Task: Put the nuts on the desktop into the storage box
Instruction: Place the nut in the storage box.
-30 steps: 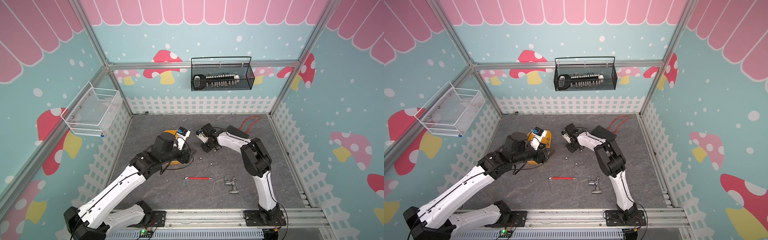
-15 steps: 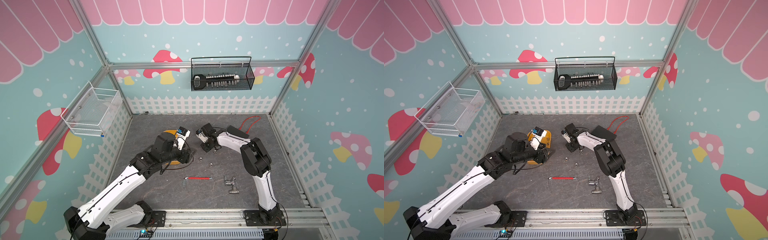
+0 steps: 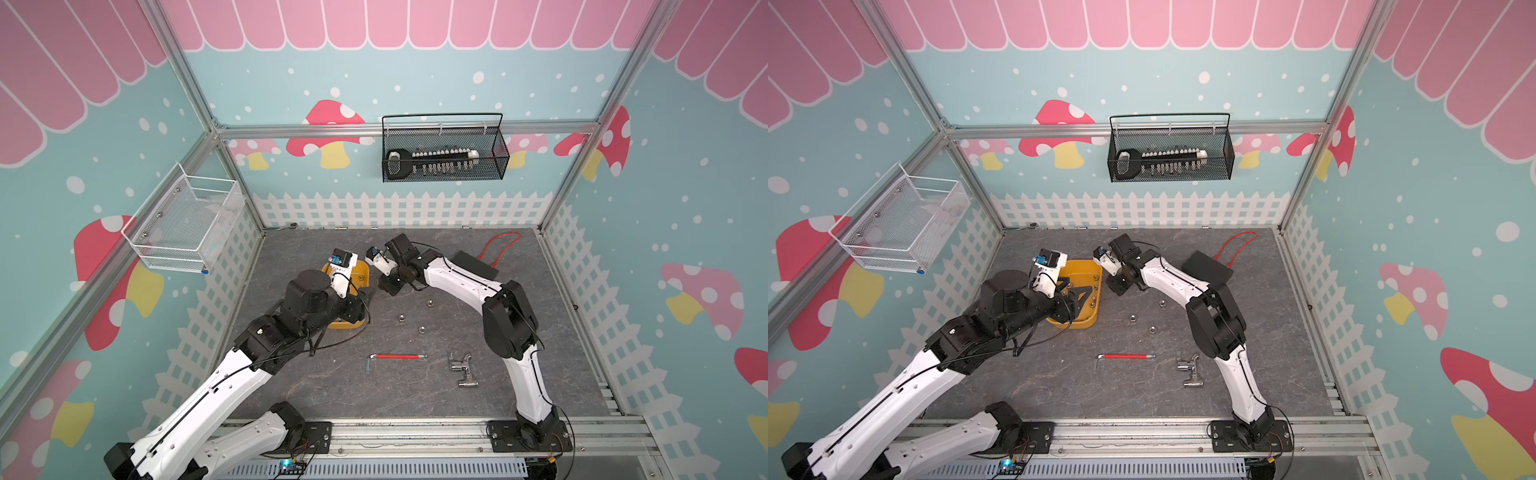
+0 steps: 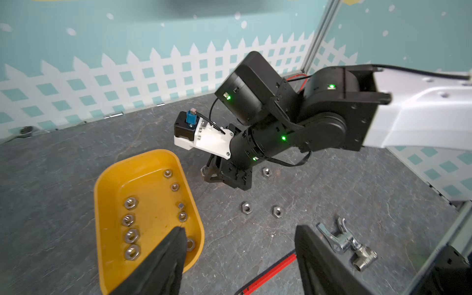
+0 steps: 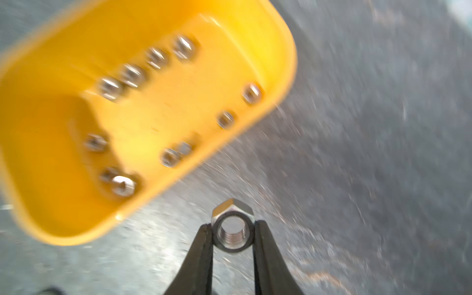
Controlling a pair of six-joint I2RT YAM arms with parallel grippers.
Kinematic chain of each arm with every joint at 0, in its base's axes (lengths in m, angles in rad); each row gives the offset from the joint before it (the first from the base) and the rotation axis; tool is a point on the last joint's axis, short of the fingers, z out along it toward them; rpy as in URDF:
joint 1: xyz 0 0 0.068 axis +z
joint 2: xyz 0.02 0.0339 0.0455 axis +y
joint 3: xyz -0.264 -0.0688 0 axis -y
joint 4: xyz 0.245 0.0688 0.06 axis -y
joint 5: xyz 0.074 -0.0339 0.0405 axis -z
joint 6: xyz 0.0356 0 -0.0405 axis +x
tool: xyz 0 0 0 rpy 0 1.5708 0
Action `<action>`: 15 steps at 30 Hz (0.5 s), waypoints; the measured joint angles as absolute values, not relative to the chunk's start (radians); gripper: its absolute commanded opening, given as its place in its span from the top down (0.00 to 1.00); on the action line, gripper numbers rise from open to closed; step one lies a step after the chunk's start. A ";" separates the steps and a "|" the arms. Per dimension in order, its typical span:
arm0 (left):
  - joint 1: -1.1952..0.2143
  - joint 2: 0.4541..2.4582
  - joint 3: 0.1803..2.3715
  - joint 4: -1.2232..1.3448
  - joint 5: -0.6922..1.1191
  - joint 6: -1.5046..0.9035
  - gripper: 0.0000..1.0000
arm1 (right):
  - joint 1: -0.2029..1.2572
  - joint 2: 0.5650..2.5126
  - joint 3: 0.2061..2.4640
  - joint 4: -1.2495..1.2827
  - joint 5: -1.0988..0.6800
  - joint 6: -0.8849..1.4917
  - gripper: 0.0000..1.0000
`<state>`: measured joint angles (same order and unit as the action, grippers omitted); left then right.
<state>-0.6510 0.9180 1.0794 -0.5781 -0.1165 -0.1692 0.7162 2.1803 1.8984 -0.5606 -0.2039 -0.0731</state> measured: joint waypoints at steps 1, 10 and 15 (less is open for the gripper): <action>-0.651 0.909 1.079 -0.578 -0.131 -0.172 0.29 | 0.728 2.185 1.929 -0.566 -0.213 -0.076 0.78; -0.651 0.884 1.074 -0.571 -0.189 -0.180 0.29 | 0.791 2.357 2.188 -0.626 -0.256 -0.106 0.43; -0.651 0.885 1.073 -0.571 -0.191 -0.179 0.29 | 0.791 2.389 2.188 -0.674 -0.246 -0.104 0.40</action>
<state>-0.6514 0.8852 1.0729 -0.5713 -0.1905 -0.1795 0.7910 2.3886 2.1876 -0.6739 -0.2459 -0.1043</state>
